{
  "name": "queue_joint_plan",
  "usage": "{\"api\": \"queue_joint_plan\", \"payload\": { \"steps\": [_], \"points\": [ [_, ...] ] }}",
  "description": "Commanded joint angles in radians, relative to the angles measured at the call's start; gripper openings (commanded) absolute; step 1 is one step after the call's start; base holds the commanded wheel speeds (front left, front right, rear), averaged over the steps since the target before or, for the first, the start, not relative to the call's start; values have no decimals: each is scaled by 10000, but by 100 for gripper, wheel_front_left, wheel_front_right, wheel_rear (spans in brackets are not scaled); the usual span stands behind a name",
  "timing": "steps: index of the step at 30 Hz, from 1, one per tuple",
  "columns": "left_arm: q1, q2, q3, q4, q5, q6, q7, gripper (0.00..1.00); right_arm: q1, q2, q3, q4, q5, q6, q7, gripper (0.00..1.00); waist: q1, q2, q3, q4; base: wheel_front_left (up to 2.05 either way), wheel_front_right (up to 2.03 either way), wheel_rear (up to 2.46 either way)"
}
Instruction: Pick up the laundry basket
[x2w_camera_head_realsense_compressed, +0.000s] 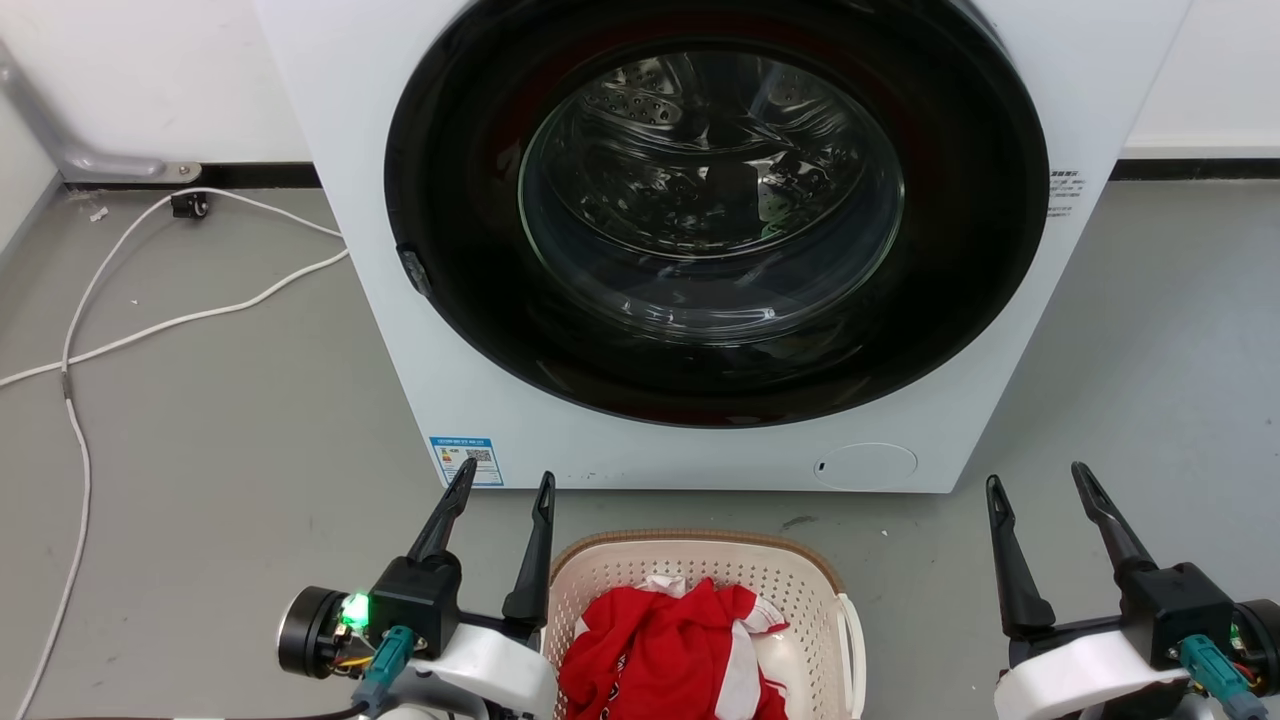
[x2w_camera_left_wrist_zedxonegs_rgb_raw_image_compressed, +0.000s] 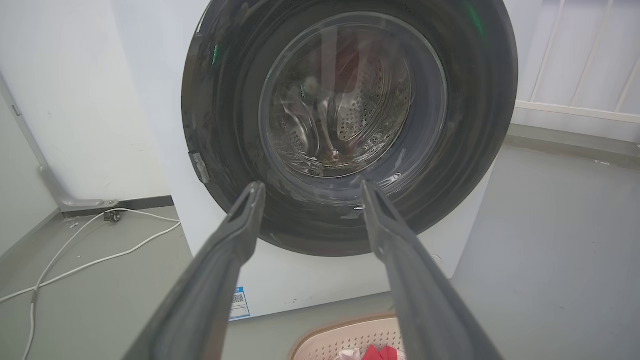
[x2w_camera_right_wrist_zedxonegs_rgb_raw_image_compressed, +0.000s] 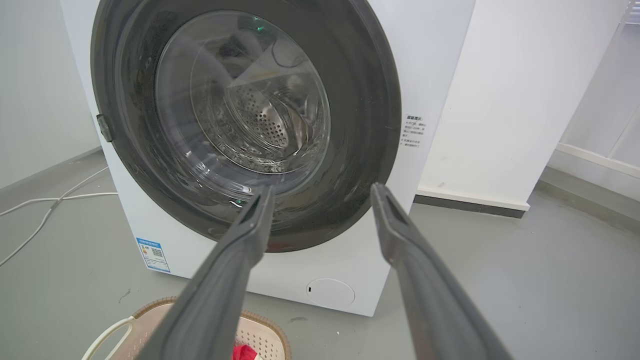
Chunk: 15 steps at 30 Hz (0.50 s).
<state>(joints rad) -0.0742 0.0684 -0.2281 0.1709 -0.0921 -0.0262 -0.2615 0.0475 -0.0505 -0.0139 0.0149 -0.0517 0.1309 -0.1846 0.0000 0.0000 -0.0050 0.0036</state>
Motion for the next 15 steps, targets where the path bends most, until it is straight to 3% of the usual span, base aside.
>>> {"api": "queue_joint_plan", "payload": {
  "steps": [1,15],
  "points": [
    [69,-16,44,27,33,-42,-55,100,59,4,6,12,0,-3,-23,100,0,0,4,5,0,0,0],
    [95,-143,213,59,73,-121,-53,100,2,4,-41,55,125,-3,-6,100,0,0,53,27,0,0,0]
  ]
}}
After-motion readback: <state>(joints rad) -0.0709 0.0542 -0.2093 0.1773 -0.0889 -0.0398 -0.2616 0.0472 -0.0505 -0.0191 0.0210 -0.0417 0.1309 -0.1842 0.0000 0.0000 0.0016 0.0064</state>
